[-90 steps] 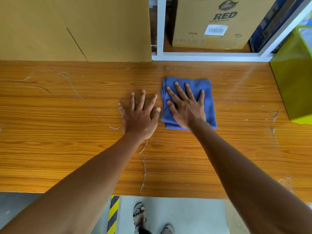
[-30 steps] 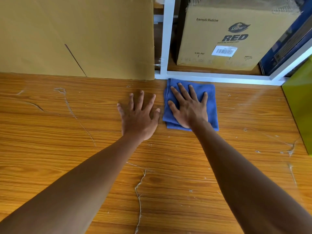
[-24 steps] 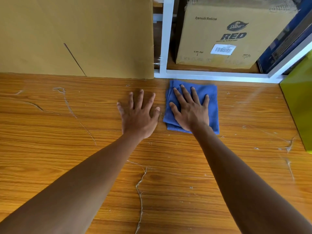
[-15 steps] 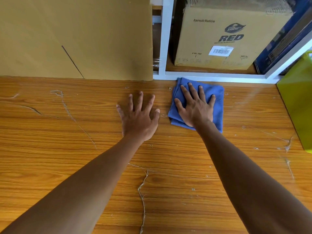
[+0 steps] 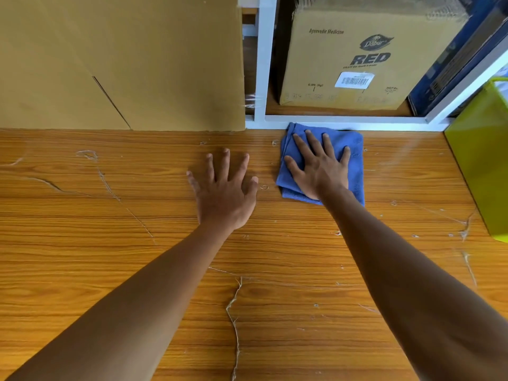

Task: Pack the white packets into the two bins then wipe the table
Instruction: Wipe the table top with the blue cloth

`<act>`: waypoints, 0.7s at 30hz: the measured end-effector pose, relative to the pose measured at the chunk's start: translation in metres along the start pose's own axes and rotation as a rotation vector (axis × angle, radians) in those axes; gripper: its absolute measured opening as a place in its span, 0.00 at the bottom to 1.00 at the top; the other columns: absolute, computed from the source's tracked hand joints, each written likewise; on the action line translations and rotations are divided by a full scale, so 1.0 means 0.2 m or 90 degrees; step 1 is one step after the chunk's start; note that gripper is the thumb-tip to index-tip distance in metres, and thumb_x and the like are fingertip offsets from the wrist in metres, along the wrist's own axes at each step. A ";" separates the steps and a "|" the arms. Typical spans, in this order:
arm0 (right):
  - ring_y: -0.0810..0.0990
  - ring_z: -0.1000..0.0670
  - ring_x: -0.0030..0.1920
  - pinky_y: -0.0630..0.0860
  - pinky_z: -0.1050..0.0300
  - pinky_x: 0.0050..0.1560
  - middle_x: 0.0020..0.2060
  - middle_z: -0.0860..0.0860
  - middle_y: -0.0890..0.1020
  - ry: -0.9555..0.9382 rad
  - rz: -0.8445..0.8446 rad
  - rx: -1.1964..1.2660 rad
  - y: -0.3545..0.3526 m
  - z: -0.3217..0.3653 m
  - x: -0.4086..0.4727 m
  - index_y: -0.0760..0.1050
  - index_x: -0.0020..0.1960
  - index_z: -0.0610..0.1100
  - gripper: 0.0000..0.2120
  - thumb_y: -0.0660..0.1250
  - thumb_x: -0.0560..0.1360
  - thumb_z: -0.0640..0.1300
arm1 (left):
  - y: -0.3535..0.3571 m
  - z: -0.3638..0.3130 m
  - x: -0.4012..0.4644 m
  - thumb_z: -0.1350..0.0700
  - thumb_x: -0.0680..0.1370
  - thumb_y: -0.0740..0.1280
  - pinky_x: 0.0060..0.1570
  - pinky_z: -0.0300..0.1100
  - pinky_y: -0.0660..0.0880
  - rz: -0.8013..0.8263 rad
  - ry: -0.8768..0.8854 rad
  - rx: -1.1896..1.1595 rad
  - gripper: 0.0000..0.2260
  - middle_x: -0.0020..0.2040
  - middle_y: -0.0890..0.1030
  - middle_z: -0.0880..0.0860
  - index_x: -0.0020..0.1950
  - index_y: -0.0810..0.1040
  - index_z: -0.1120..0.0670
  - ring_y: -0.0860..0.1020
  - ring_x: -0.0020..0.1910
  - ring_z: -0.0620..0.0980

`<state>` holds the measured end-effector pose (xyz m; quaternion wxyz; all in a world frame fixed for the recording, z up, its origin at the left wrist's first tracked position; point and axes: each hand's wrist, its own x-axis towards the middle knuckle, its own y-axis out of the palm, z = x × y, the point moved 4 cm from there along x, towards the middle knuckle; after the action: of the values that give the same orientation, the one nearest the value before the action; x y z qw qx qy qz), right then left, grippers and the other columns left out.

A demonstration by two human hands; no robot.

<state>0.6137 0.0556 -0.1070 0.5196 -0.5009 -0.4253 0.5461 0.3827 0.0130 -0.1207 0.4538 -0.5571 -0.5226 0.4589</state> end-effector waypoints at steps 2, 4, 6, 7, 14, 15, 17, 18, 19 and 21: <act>0.42 0.46 0.85 0.44 0.26 0.79 0.85 0.59 0.46 0.001 0.002 -0.002 0.00 0.00 -0.02 0.42 0.85 0.62 0.37 0.36 0.80 0.74 | 0.00 0.00 0.00 0.31 0.82 0.35 0.76 0.76 0.41 0.005 0.000 0.002 0.29 0.87 0.40 0.47 0.84 0.41 0.33 0.39 0.85 0.59; 0.43 0.46 0.85 0.45 0.27 0.79 0.85 0.58 0.47 0.003 -0.013 0.006 0.01 0.01 -0.16 0.42 0.85 0.61 0.37 0.37 0.80 0.74 | 0.00 0.00 0.00 0.30 0.82 0.35 0.76 0.76 0.41 0.005 0.001 -0.005 0.29 0.87 0.40 0.47 0.84 0.41 0.33 0.39 0.85 0.59; 0.44 0.46 0.85 0.46 0.28 0.79 0.85 0.58 0.47 0.009 -0.032 0.003 0.03 0.01 -0.34 0.43 0.85 0.60 0.36 0.38 0.81 0.73 | 0.00 0.00 0.01 0.29 0.82 0.35 0.76 0.76 0.41 0.002 0.002 -0.001 0.30 0.87 0.41 0.48 0.84 0.41 0.34 0.39 0.85 0.60; 0.44 0.46 0.85 0.46 0.28 0.79 0.85 0.59 0.48 0.012 -0.034 -0.002 0.04 0.01 -0.39 0.44 0.85 0.61 0.36 0.38 0.81 0.74 | 0.00 0.00 0.01 0.29 0.82 0.35 0.76 0.76 0.41 0.003 0.001 0.000 0.30 0.87 0.41 0.48 0.84 0.41 0.34 0.39 0.85 0.60; 0.41 0.45 0.85 0.43 0.24 0.78 0.85 0.58 0.45 0.045 -0.007 0.003 0.00 -0.05 -0.05 0.41 0.85 0.62 0.36 0.37 0.80 0.74 | 0.01 0.00 0.01 0.30 0.82 0.34 0.76 0.76 0.40 0.006 -0.001 -0.006 0.29 0.86 0.38 0.47 0.84 0.40 0.33 0.37 0.85 0.59; 0.40 0.45 0.85 0.43 0.24 0.78 0.85 0.58 0.45 0.052 -0.001 0.006 0.00 -0.06 -0.02 0.40 0.85 0.62 0.36 0.37 0.80 0.74 | 0.01 0.00 0.01 0.30 0.82 0.34 0.76 0.76 0.40 0.005 -0.001 -0.003 0.29 0.86 0.38 0.47 0.84 0.40 0.33 0.36 0.85 0.59; 0.40 0.44 0.85 0.43 0.25 0.79 0.86 0.57 0.44 0.060 0.002 0.011 0.00 -0.05 -0.07 0.39 0.85 0.61 0.36 0.37 0.80 0.73 | 0.00 0.00 0.01 0.30 0.82 0.34 0.76 0.77 0.40 0.011 -0.002 -0.006 0.29 0.86 0.39 0.47 0.84 0.40 0.33 0.37 0.85 0.59; 0.40 0.44 0.85 0.43 0.25 0.79 0.86 0.57 0.44 0.060 -0.002 0.013 0.01 -0.03 -0.14 0.39 0.85 0.61 0.36 0.37 0.81 0.73 | 0.00 0.01 0.01 0.30 0.82 0.34 0.76 0.77 0.40 0.013 -0.004 -0.008 0.29 0.86 0.39 0.47 0.84 0.40 0.33 0.37 0.85 0.59; 0.41 0.44 0.85 0.43 0.26 0.79 0.86 0.57 0.45 0.062 -0.013 0.012 0.02 -0.02 -0.22 0.40 0.85 0.60 0.37 0.37 0.81 0.73 | 0.00 0.00 0.01 0.30 0.82 0.34 0.76 0.77 0.41 0.012 -0.003 -0.005 0.30 0.86 0.38 0.47 0.84 0.39 0.33 0.37 0.85 0.59; 0.42 0.44 0.85 0.44 0.27 0.79 0.86 0.57 0.46 0.063 -0.026 0.003 0.04 -0.01 -0.37 0.41 0.85 0.60 0.37 0.37 0.81 0.74 | 0.00 0.00 0.01 0.29 0.82 0.34 0.76 0.77 0.42 0.013 -0.002 0.007 0.30 0.86 0.38 0.48 0.84 0.39 0.33 0.38 0.85 0.60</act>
<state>0.6118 -0.0186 -0.1072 0.5523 -0.5172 -0.4083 0.5107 0.3824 0.0150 -0.1214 0.4511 -0.5593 -0.5151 0.4673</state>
